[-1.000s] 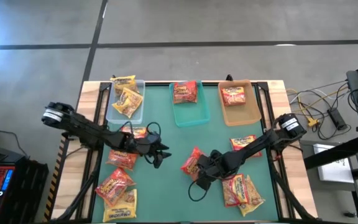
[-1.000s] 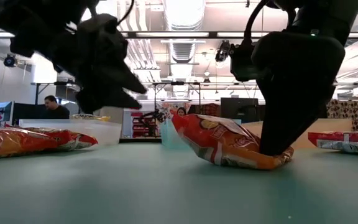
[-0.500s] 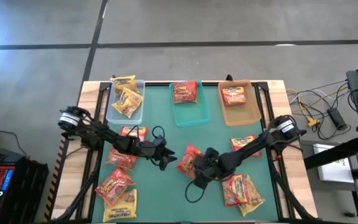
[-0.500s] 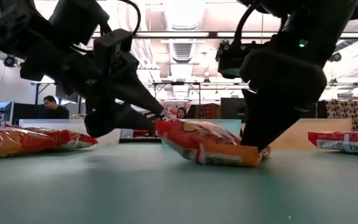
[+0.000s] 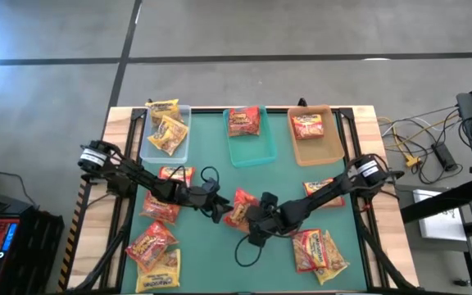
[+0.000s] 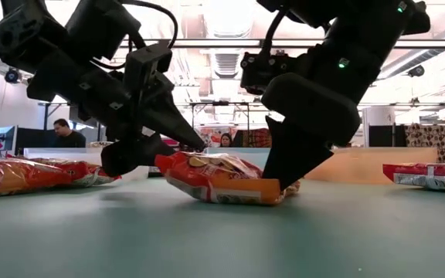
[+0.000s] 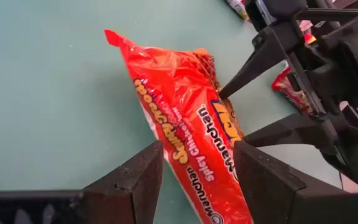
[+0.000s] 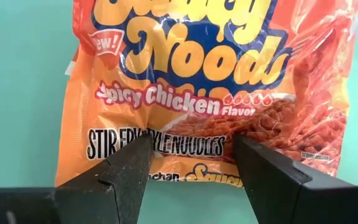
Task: Sort Maruchan noodles
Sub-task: Put the red noodle pack into the green bin
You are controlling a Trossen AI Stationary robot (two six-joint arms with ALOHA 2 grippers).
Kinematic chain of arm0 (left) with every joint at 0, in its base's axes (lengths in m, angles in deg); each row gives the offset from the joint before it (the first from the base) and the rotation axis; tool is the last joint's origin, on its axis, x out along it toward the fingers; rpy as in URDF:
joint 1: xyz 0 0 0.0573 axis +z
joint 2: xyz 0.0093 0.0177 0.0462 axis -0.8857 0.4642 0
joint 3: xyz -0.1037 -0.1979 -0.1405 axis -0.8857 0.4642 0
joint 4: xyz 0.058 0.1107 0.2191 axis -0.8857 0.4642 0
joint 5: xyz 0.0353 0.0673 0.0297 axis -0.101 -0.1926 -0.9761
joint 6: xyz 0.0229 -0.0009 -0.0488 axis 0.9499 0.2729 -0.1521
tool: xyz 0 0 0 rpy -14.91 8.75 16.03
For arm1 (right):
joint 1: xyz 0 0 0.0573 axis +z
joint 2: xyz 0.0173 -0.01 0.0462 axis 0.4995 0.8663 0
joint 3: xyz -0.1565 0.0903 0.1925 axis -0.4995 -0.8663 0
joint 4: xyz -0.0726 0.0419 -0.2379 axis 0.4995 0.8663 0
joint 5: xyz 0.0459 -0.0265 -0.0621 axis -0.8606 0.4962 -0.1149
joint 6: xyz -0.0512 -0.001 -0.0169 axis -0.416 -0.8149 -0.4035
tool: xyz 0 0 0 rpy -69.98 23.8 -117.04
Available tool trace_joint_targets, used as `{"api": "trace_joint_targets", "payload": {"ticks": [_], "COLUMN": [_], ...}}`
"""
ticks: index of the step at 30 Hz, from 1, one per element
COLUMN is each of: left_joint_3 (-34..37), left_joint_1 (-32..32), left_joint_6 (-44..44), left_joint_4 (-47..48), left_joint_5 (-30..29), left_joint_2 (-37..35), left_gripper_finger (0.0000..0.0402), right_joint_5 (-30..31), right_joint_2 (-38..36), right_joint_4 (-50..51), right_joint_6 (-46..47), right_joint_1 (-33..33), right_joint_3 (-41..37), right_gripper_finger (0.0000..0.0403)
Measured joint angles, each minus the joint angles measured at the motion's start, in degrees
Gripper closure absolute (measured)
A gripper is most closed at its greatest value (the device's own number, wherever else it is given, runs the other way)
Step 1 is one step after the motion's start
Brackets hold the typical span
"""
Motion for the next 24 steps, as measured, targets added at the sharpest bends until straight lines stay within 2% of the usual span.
{"api": "trace_joint_targets", "payload": {"ticks": [15, 24], "left_joint_3": [-0.72, -0.99], "left_joint_1": [-0.15, -0.20], "left_joint_6": [-3.43, -8.45], "left_joint_4": [3.57, 3.31], "left_joint_5": [-0.17, -0.08], "left_joint_2": [0.00, 1.93], "left_gripper_finger": [0.0223, 0.0223], "right_joint_5": [1.34, 2.46], "right_joint_2": [0.07, 0.11], "right_joint_4": [-2.69, -4.17], "right_joint_6": [-4.18, -6.74], "right_joint_1": [-0.53, -0.73], "right_joint_3": [0.25, 0.23], "right_gripper_finger": [0.0179, 0.0179]}}
